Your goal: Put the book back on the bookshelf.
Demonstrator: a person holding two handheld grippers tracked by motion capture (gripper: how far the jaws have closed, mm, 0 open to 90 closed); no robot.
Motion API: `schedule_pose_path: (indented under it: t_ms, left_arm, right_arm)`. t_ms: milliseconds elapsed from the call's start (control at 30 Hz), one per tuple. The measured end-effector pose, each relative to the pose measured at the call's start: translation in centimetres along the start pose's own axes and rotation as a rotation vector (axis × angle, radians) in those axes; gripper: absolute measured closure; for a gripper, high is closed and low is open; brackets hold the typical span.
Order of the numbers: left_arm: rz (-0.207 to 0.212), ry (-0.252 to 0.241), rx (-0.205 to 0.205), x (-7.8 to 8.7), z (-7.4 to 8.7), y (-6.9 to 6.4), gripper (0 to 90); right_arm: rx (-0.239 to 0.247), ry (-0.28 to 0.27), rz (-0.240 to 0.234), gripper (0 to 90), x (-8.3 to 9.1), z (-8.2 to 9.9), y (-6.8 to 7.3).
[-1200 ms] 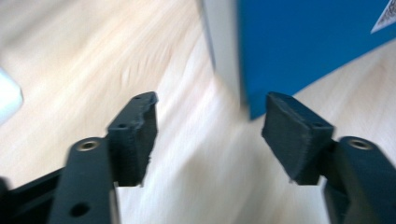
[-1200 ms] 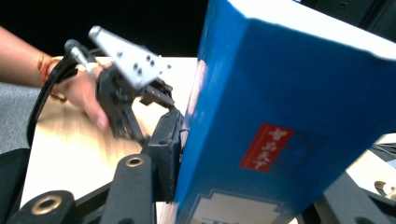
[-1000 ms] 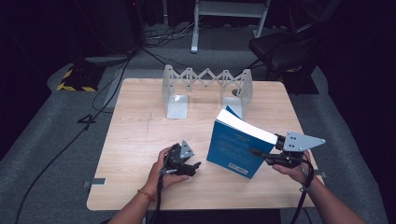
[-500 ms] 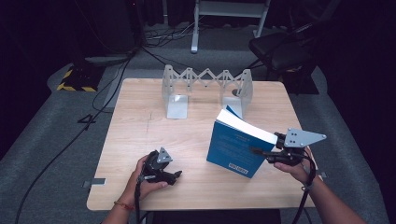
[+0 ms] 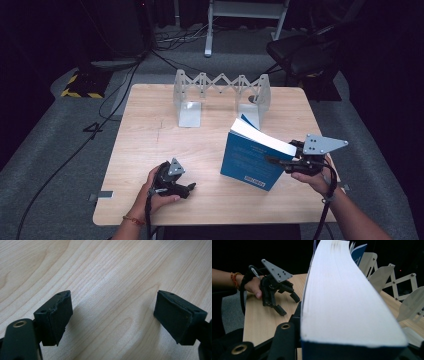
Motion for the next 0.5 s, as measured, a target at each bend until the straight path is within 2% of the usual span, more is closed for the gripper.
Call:
schedule_pose_path:
  t_ms: [167,433,500]
  left_arm:
    - [-0.001,-0.001,0.003,0.0,0.0,0.0,15.7]
    - [-0.002,-0.001,0.001,0.0,0.0,0.0,15.7]
    - [-0.002,0.0,-0.002,0.0,0.0,0.1,15.7]
  right_arm:
    - [0.016,0.014,-0.005,60.7,-0.1,-0.2,0.3]
    - [-0.004,0.018,-0.004,61.3,-0.7,-1.2,-0.3]
    - [-0.006,0.027,0.01,61.3,-1.0,-1.6,-0.6]
Point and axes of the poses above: each handheld gripper's, and its own axes: x roughly backward along the jaws, z roughly out of its underside, y roughly to its left, the point moved 4 cm from there along -x, roughly forward along the jaws, and after that the axes turned 14 degrees about -x, right-handed, at the moved point
